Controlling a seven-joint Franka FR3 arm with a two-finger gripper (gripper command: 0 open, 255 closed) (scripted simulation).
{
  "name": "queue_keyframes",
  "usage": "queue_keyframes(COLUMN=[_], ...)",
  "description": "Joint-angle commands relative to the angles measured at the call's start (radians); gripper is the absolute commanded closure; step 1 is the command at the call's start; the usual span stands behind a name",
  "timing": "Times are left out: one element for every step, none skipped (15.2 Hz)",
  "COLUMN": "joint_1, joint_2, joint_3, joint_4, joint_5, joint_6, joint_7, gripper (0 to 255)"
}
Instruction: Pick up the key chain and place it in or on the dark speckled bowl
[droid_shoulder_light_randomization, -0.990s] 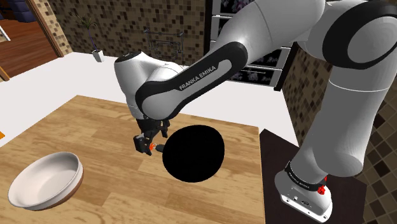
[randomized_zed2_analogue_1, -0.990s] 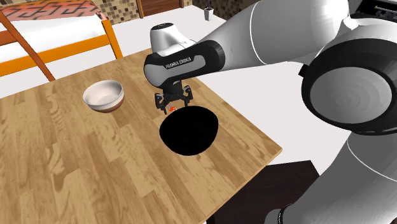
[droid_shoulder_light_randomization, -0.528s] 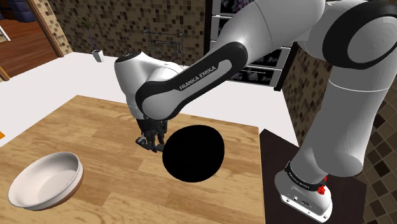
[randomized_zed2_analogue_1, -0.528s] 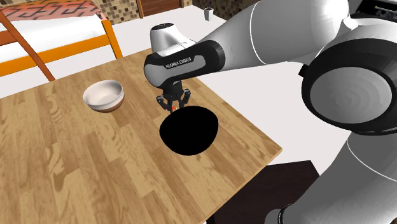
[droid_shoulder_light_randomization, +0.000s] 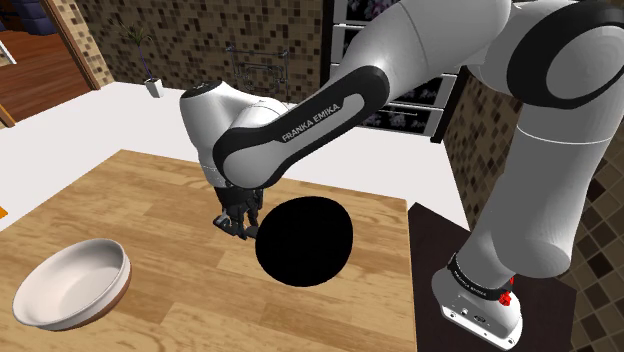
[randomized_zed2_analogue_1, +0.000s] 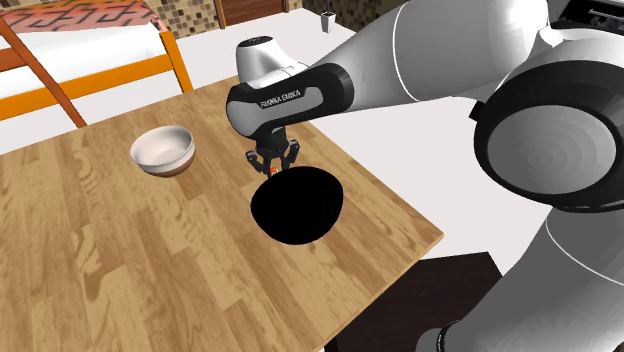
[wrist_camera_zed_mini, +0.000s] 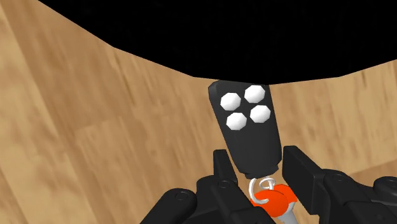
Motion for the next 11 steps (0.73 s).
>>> queue_keyframes(joint_1=[-0.001,-0.002,-0.002,-0.003,-0.004,-0.004,-0.005,-0.005,-0.006,-0.006,-0.007], joint_2=[-0.006,-0.012,-0.018,-0.023,-0.029,-0.034,-0.039,-0.043,-0.048,-0.052,-0.056], joint_3=[0.001,0.002,0.002,0.003,0.004,0.004,0.005,0.005,0.006,0.006,0.007], joint_4=[0.006,0.013,0.02,0.027,0.034,0.042,0.05,0.058,0.066,0.074,0.083], joint_5=[0.003,0.006,0.009,0.012,0.014,0.017,0.019,0.021,0.023,0.026,0.027], joint_6=[-0.012,-0.024,-0.036,-0.048,-0.06,-0.072,-0.084,-0.097,-0.109,-0.121,-0.134], joint_7=[-0.002,-0.003,-0.005,-0.006,-0.008,-0.009,-0.011,-0.012,-0.013,-0.014,-0.015], gripper=[255,255,255,255,255,255,255,255,255,255,255])
